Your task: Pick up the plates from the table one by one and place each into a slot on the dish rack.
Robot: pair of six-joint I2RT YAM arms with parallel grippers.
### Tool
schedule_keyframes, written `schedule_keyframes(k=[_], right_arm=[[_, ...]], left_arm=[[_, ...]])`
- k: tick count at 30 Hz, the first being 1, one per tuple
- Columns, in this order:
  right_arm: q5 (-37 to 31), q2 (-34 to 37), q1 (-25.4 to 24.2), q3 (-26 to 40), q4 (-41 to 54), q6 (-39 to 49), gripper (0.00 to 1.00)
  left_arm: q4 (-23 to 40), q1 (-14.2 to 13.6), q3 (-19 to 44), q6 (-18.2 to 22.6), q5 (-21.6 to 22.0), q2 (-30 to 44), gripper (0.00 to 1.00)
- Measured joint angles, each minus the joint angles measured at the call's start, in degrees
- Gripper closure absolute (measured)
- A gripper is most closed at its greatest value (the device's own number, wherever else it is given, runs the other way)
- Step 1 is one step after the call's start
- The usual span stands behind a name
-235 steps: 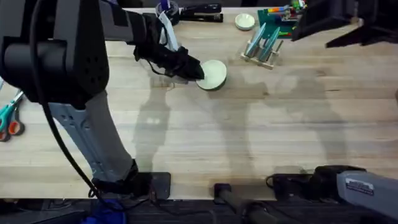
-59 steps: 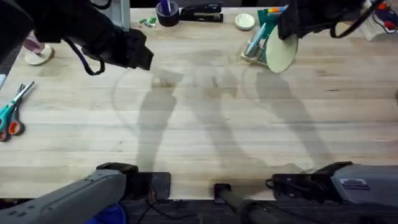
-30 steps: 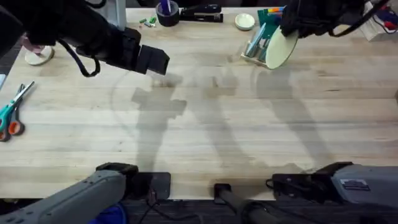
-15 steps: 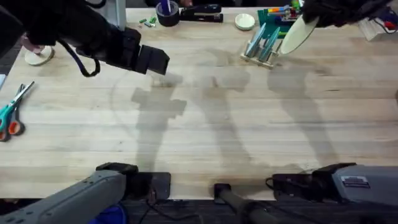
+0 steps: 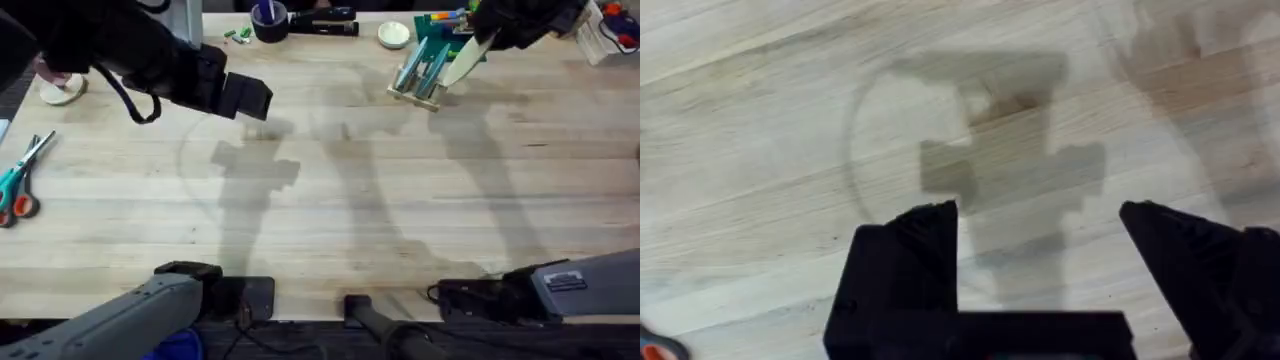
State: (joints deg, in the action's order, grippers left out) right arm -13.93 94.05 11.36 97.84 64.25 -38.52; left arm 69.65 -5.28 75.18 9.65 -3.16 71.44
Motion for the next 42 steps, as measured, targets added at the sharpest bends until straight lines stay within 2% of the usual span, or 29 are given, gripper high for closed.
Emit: schedule_keyframes(k=[12, 20, 29, 42], right_arm=[[0.0, 3.0, -4.3, 0.0, -1.3, -0.1, 0.971], [1.1, 4.1, -4.4, 0.2, -5.5, -0.1, 0.971], [2.0, 7.1, -5.5, 0.3, -5.5, -0.1, 0.971], [2.1, 7.7, -6.6, 0.3, -6.6, 0.0, 0.971]], left_arm=[[0.0, 0.0, 0.0, 0.0, 0.0, 0.0, 0.007], [0.0, 0.0, 0.0, 0.0, 0.0, 0.0, 0.007], [0.0, 0.0, 0.0, 0.0, 0.0, 0.0, 0.007], [0.0, 0.0, 0.0, 0.0, 0.0, 0.0, 0.007]])
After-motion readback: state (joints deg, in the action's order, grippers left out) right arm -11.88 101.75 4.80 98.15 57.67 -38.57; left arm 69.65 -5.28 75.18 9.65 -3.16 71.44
